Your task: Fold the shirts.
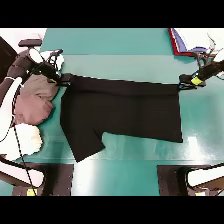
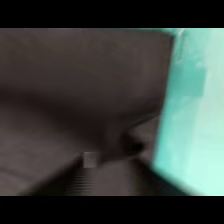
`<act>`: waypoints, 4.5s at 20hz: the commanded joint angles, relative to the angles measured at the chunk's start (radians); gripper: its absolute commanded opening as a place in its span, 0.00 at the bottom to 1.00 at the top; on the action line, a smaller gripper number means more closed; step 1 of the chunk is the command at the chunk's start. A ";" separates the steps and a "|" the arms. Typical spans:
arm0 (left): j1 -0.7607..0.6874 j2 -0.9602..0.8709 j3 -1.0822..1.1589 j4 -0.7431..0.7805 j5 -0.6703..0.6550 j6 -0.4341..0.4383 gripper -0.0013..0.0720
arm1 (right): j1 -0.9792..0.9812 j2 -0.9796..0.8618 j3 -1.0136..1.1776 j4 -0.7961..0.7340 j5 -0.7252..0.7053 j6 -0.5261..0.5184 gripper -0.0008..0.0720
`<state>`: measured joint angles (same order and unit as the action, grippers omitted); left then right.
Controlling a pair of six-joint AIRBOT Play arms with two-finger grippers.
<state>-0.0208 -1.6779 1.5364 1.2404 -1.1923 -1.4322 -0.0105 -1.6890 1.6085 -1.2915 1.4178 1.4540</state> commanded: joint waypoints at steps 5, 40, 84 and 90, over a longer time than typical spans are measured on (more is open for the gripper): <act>0.032 0.182 -0.167 0.024 -0.142 -0.036 0.75 | -0.043 0.182 -0.135 0.138 0.073 -0.037 0.60; 0.003 0.798 -1.009 -0.249 0.136 -0.095 0.05 | -0.353 0.483 -1.038 0.177 -0.095 -0.099 0.34; -0.063 0.322 -0.330 -0.225 0.159 0.000 0.05 | -0.308 0.000 -0.250 0.238 0.083 -0.211 0.80; -0.234 0.254 -0.329 -0.295 0.333 -0.069 0.05 | -0.237 0.000 -0.410 0.401 -0.062 -0.282 0.59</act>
<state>-0.1867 -1.3903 1.2053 1.0012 -0.9432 -1.4704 -0.2764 -1.6875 1.2556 -0.9615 1.4269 1.2087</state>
